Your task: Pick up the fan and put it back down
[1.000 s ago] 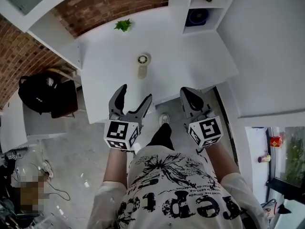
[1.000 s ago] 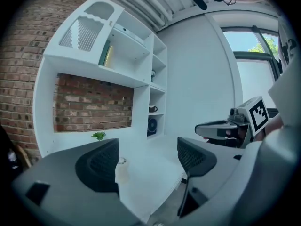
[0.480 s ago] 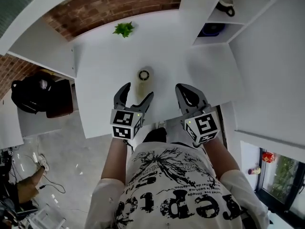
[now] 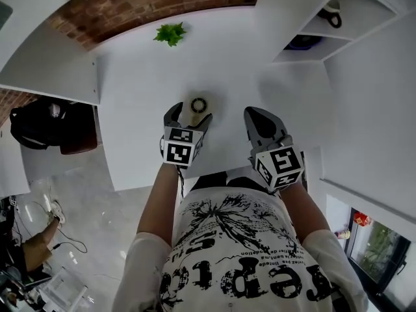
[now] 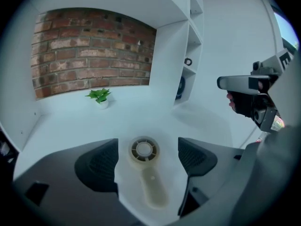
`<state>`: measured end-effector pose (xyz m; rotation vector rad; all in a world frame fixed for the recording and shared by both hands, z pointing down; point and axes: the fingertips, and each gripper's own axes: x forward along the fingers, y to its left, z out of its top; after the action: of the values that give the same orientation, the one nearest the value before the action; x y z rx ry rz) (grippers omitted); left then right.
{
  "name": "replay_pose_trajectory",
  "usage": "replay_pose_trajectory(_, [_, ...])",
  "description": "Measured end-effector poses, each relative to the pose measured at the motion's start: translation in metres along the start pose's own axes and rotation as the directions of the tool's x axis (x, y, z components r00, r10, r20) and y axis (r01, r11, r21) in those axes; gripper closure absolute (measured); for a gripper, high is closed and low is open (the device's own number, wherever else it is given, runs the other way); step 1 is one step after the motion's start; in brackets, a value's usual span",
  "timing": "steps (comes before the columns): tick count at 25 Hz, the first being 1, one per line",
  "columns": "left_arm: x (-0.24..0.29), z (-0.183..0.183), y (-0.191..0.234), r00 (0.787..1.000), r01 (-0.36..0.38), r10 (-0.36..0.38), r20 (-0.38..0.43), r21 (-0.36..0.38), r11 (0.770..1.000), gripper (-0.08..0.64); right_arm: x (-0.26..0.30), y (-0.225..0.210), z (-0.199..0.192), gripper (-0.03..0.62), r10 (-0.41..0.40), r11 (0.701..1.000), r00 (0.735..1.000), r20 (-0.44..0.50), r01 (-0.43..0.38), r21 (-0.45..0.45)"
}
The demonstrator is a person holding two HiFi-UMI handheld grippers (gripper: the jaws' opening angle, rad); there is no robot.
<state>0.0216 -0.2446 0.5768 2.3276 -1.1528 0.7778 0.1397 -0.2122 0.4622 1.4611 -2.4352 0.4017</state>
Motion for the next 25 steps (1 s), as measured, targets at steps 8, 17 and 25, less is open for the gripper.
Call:
replay_pose_trajectory(8, [0.050,-0.023,0.008,0.989,0.014,-0.016,-0.147,-0.017,1.000,0.170,0.028,-0.008,-0.005,0.577,0.016,1.000,0.999,-0.034,-0.016,0.004])
replay_pose_trajectory(17, [0.078,-0.036,0.012,0.975,-0.019,0.013,-0.221,-0.024,1.000,0.172,0.036,-0.019,-0.009,0.577,0.015,1.000,0.998,-0.066,-0.015,0.000])
replay_pose_trajectory(25, [0.082,-0.040,0.016,0.976,-0.028,0.024,-0.218,-0.018,0.999,0.173,0.042,-0.021,-0.012,0.577,0.028,1.000,0.997,-0.078,-0.027,0.015])
